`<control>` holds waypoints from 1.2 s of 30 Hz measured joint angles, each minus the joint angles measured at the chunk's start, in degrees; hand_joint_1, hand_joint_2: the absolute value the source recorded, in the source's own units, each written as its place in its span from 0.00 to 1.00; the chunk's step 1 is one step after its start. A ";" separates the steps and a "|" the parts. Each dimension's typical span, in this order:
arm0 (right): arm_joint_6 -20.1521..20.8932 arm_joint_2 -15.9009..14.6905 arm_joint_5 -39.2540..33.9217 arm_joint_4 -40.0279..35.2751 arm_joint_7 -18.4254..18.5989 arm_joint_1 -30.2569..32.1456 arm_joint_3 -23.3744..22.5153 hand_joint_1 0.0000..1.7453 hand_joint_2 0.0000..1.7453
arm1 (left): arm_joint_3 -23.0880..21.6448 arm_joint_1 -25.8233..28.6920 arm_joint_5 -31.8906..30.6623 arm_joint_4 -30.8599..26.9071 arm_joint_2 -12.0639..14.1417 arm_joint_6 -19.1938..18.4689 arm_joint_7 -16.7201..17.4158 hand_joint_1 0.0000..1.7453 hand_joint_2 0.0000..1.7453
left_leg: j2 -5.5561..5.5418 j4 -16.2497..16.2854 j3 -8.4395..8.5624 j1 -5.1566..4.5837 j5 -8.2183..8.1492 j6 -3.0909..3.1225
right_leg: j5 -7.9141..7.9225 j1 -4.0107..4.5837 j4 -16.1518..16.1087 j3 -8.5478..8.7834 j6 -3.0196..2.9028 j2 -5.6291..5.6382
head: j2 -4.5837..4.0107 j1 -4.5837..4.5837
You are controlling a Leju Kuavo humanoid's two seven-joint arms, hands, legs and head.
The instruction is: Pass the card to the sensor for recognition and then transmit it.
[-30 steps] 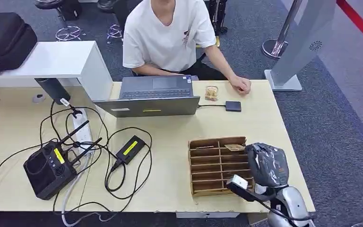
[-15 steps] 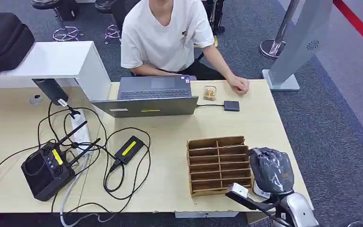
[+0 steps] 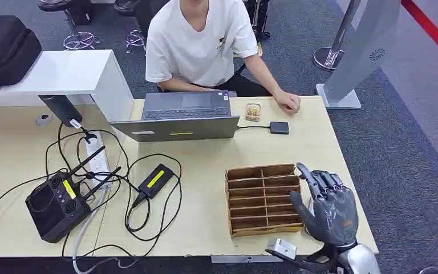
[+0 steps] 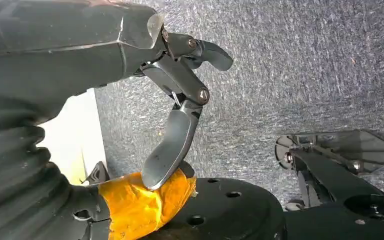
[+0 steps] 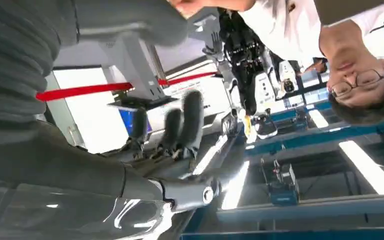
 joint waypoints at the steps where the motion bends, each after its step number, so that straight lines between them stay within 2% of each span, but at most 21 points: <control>1: 0.00 0.07 0.24 -0.17 0.33 0.16 0.00 0.00 1.00 | -0.09 0.00 0.00 0.04 0.04 -0.02 0.00 0.00 1.00 | 0.00 0.00 0.00 0.00 0.00 0.00 | 0.00 0.00 0.00 0.00 0.00 0.00 | 0.00 0.00; 8: 0.00 0.11 0.67 -0.24 0.76 0.51 0.22 0.00 1.00 | -0.48 -0.02 -0.46 0.33 0.28 -0.06 0.00 0.00 1.00 | 0.00 0.00 0.00 0.00 0.00 0.00 | 0.00 0.00 0.00 0.01 0.00 0.00 | 0.00 0.00; 12: 0.64 -0.26 2.01 0.92 3.54 0.26 1.71 0.00 1.00 | -0.94 -0.02 -0.70 0.35 0.33 -0.17 0.00 0.00 1.00 | 0.00 0.00 -0.01 0.00 0.00 0.00 | 0.00 0.00 0.00 0.01 0.00 0.00 | 0.00 -0.02; 16: 4.15 -3.12 2.01 1.92 5.90 -1.54 4.04 0.00 1.00 | -1.27 -0.03 -0.83 0.37 0.42 -0.55 0.00 0.00 1.00 | 0.01 0.00 -0.01 0.00 0.00 0.00 | 0.01 0.00 0.00 0.01 0.00 0.00 | 0.00 0.00; 21: 6.66 -5.66 1.49 2.30 6.77 -3.70 5.86 0.00 1.00 | -1.64 -0.02 -0.85 0.37 0.61 -0.79 0.00 0.00 1.00 | 0.00 0.01 -0.01 -0.01 0.00 0.00 | 0.02 0.00 0.00 0.01 0.00 0.00 | 0.00 0.00; 29: 16.61 -11.63 -1.40 2.41 7.56 -10.12 9.55 0.00 1.00 | -2.34 -0.03 -1.01 0.37 0.81 -1.20 -0.13 0.00 1.00 | 0.01 0.01 -0.01 -0.01 0.01 0.00 | 0.03 -0.01 0.00 0.01 0.01 0.00 | 0.00 0.00; 36: 17.94 -12.83 -1.84 3.02 7.56 -13.49 11.61 0.00 1.00 | -2.67 -0.03 -1.03 0.37 0.85 -1.20 -0.15 0.00 1.00 | -0.01 0.01 0.00 0.00 0.01 0.00 | 0.02 0.00 0.00 0.01 0.00 -0.01 | 0.00 -0.02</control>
